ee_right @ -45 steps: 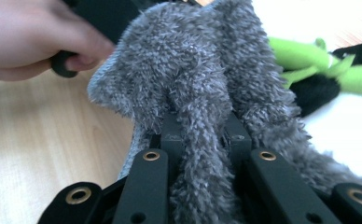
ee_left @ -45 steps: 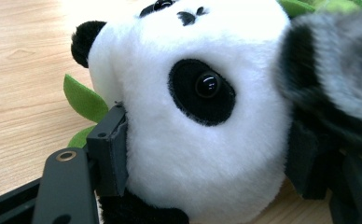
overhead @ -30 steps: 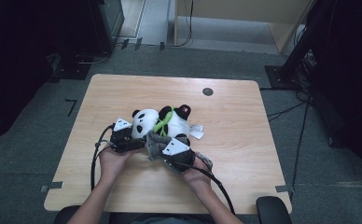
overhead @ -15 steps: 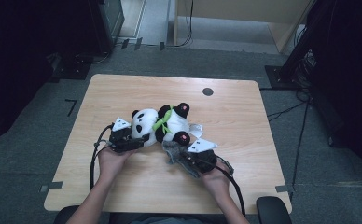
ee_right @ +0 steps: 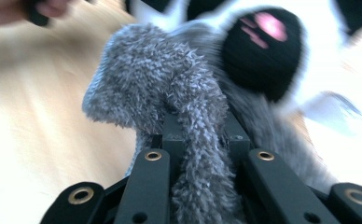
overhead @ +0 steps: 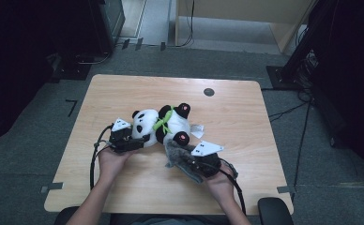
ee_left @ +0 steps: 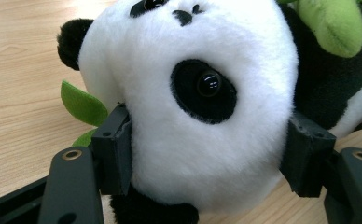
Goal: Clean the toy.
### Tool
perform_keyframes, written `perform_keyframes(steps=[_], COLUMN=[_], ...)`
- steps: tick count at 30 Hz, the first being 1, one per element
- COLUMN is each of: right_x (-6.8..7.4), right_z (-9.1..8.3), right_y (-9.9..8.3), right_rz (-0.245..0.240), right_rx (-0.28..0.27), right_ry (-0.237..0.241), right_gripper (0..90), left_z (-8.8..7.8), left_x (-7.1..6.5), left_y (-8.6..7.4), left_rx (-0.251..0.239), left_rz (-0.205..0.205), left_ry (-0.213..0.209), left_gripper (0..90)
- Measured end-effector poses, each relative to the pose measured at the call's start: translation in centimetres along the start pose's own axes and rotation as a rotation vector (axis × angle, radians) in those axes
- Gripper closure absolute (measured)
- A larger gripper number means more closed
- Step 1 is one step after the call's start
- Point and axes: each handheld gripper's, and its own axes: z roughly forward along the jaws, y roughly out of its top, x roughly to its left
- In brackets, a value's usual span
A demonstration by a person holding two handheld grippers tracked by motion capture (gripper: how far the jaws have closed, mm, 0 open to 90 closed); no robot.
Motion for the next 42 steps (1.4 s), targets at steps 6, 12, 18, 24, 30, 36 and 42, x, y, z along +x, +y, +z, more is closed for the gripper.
perform_keyframes(steps=[6,12,18,24,30,36,42], right_x=[2.3,3.5,4.2,2.9,1.9,1.1,0.4], right_z=[2.0,5.4,8.7,10.6,10.7,9.1,7.7], right_y=[1.7,3.4,5.0,6.2,5.9,5.1,4.4], right_rz=[-0.059,-0.098,-0.141,-0.113,-0.085,-0.091,-0.089], right_rx=[0.015,0.065,0.099,0.103,0.083,0.052,0.050], right_ry=[0.081,0.146,0.156,0.117,0.109,0.047,0.029], right_gripper=[77.3,77.3,77.3,77.1,76.6,76.7,76.8], left_z=[0.0,0.0,-0.1,-0.1,-0.1,-0.1,-0.1], left_x=[-0.1,-0.1,-0.3,-0.3,-0.3,-0.3,-0.3], left_y=[0.0,0.0,0.0,0.0,0.0,-0.1,-0.1], left_rx=[0.000,0.000,0.001,0.002,0.001,0.000,0.000], left_rz=[0.004,0.004,0.009,0.011,0.014,0.019,0.020], left_ry=[0.001,0.002,0.008,0.010,0.011,0.010,0.008], left_gripper=[30.5,30.5,30.6,30.6,30.5,30.5,30.5])
